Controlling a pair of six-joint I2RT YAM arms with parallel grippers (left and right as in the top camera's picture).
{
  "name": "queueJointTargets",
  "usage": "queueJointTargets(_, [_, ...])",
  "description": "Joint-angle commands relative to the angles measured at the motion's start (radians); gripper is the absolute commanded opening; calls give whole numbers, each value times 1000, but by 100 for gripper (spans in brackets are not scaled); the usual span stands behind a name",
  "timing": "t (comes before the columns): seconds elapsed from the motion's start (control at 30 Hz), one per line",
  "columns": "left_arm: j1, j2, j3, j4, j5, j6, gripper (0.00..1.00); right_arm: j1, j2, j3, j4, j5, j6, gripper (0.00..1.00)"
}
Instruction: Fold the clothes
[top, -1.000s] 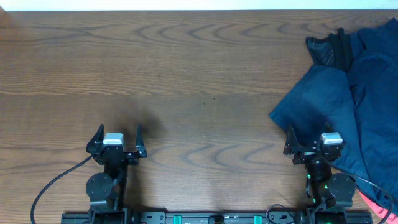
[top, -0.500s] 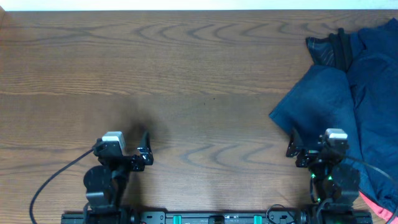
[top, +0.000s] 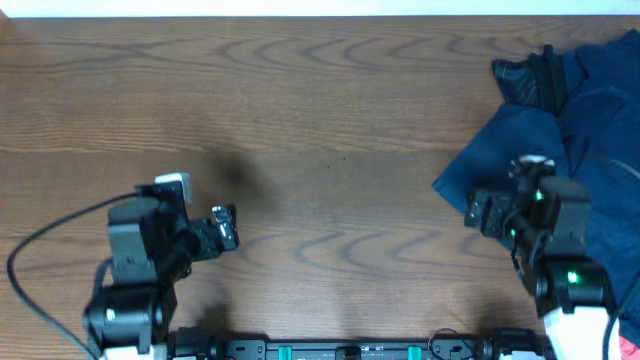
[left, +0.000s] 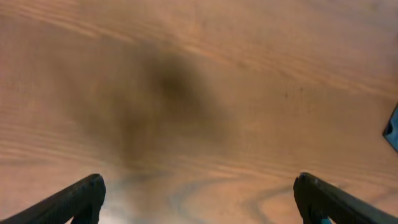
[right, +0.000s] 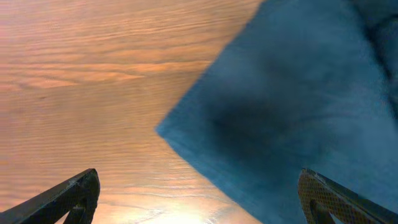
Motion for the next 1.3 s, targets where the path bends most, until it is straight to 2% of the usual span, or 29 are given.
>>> queueJointTargets(0.0, [-6, 78, 50, -24, 13, -5, 98, 5, 60, 37, -4, -35, 1, 99])
queueJointTargets(0.07, [-6, 109, 50, -36, 13, -6, 98, -11, 98, 37, -29, 150, 159, 99])
queueJointTargets(0.17, [-6, 137, 50, -53, 13, -6, 98, -72, 140, 37, -164, 484, 499, 99])
queueJointTargets(0.23, [-6, 143, 50, -60, 13, -6, 98, -136, 160, 36, -214, 560, 587, 99])
queueJointTargets(0.43, [-6, 143, 50, -56, 13, -6, 98, -370, 206, 36, -150, 569, 590, 99])
queueJointTargets(0.6, [-6, 143, 50, -56, 13, -5, 98, -544, 238, 35, -115, 514, 525, 99])
queueJointTargets(0.8, [-6, 148, 49, -56, 4, -5, 98, -665, 285, 35, -69, 510, 481, 99])
queueJointTargets(1.1, [-6, 152, 49, -48, 5, -5, 98, -803, 378, 34, -18, 498, 333, 99])
queueJointTargets(1.2, [-6, 153, 49, -43, 5, -5, 98, -849, 419, 33, 43, 420, 220, 99])
queueJointTargets(1.27, [-6, 153, 49, -44, 5, -5, 98, -880, 446, 33, 77, 314, 155, 94])
